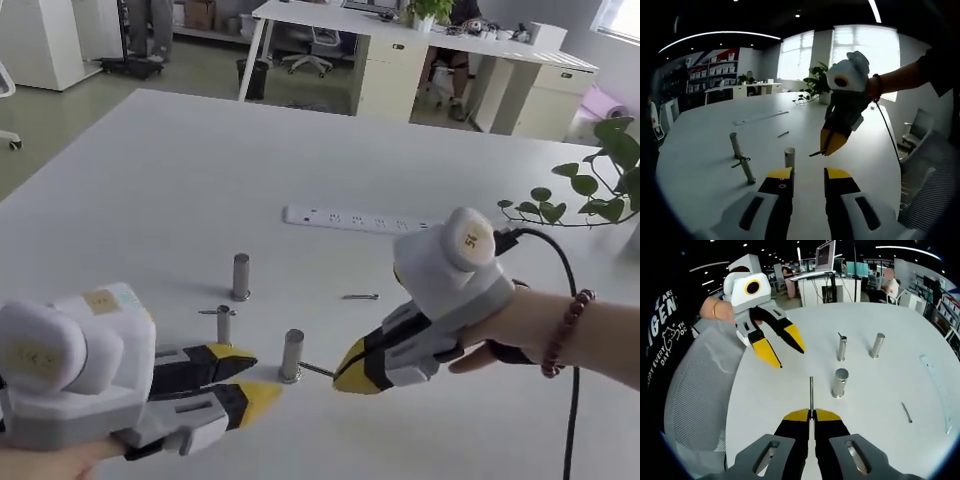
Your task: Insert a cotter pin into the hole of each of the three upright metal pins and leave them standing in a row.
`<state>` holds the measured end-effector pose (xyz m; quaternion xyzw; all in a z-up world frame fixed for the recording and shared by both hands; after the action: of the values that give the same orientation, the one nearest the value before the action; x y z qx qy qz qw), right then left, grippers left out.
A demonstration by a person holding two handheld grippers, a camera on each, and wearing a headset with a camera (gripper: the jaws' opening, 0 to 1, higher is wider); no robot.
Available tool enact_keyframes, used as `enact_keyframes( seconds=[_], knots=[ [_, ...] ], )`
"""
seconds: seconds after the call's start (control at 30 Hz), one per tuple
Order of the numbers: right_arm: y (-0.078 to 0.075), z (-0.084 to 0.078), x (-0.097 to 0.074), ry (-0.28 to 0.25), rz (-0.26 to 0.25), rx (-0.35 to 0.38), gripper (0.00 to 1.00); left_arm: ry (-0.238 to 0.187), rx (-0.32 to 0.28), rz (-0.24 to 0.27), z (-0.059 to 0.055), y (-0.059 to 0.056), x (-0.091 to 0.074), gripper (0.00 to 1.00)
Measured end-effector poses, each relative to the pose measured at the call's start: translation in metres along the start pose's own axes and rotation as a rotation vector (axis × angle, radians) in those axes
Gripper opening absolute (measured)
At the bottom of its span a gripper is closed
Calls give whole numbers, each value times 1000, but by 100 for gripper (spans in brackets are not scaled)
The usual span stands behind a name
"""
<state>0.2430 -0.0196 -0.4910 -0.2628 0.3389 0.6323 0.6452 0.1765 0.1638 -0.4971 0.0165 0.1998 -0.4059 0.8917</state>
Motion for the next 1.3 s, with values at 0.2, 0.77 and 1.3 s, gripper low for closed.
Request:
enact_keyframes(
  seconds=[0.2,0.77,1.3],
  knots=[
    [-7,0,1,38,-37,0,0,29,3,71,-5,6,9,24],
    [-23,-2,0,141,-148,-44,0,30,-17,158,-6,18,43,23],
    [-30,4,2,147,-154,-71,0,56,-77,178,-15,21,64,21]
  ],
)
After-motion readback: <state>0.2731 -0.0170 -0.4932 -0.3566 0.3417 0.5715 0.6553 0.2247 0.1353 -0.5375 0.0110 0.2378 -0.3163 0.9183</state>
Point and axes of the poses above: the centre of the closed fingertips' face, and the gripper's own axes: x roughly forward along the fingers, y roughly to its left, z roughly out of its top, the point moved 9 cm from there along -x, roughly backward along the fingers, and after that the axes turned 1 degree about -x, right-handed, at the moved point
